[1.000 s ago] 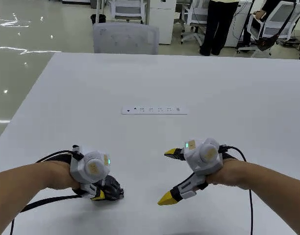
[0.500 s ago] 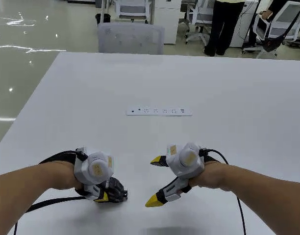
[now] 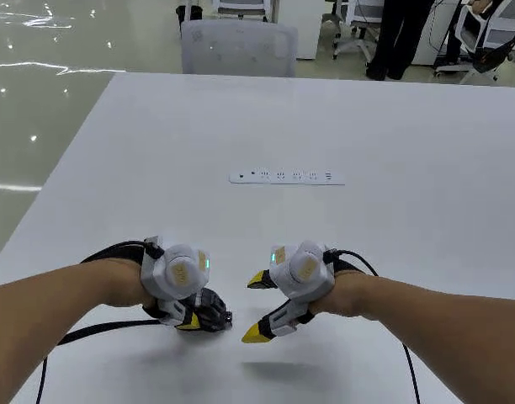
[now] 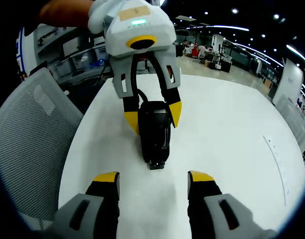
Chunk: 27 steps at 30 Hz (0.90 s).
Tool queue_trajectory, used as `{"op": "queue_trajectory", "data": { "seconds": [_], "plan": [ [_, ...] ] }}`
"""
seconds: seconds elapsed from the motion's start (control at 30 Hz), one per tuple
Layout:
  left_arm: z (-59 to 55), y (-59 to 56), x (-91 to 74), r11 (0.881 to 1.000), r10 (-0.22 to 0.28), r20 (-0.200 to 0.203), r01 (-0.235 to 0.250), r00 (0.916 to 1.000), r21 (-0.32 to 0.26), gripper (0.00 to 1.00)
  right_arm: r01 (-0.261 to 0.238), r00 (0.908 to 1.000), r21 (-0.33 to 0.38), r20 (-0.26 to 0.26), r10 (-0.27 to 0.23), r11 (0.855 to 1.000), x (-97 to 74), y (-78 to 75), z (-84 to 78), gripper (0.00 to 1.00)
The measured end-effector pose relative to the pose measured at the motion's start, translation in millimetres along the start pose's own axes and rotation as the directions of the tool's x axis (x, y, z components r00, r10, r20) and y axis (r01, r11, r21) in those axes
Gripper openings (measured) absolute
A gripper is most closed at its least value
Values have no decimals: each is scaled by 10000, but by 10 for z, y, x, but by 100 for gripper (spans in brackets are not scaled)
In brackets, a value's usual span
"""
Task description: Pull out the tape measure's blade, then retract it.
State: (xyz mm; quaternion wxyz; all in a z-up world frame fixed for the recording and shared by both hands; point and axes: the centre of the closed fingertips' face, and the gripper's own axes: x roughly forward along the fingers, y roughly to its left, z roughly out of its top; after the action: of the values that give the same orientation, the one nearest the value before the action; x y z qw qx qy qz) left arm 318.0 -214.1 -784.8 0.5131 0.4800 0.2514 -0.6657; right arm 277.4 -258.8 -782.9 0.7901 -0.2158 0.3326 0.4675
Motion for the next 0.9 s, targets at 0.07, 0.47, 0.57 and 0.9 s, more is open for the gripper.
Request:
{"op": "queue_trajectory", "data": {
  "seconds": [0.07, 0.47, 0.57, 0.9],
  "plan": [
    [-1, 1, 4, 10000, -53, 27, 53, 10000, -8, 32, -45, 9999, -116, -144, 43, 9999, 24, 8, -35, 51],
    [-9, 1, 8, 10000, -60, 24, 60, 10000, 16, 32, -41, 10000, -17, 5, 41, 10000, 234, -48, 13, 34],
    [-7, 4, 12, 10000, -86, 56, 86, 9999, 35, 32, -98, 9999, -57, -84, 97, 9999, 279, -54, -8, 32],
    [-6, 2, 13, 10000, -79, 146, 80, 9999, -42, 32, -6, 9998, -63, -181, 5, 10000, 388, -104, -20, 22]
  ]
}}
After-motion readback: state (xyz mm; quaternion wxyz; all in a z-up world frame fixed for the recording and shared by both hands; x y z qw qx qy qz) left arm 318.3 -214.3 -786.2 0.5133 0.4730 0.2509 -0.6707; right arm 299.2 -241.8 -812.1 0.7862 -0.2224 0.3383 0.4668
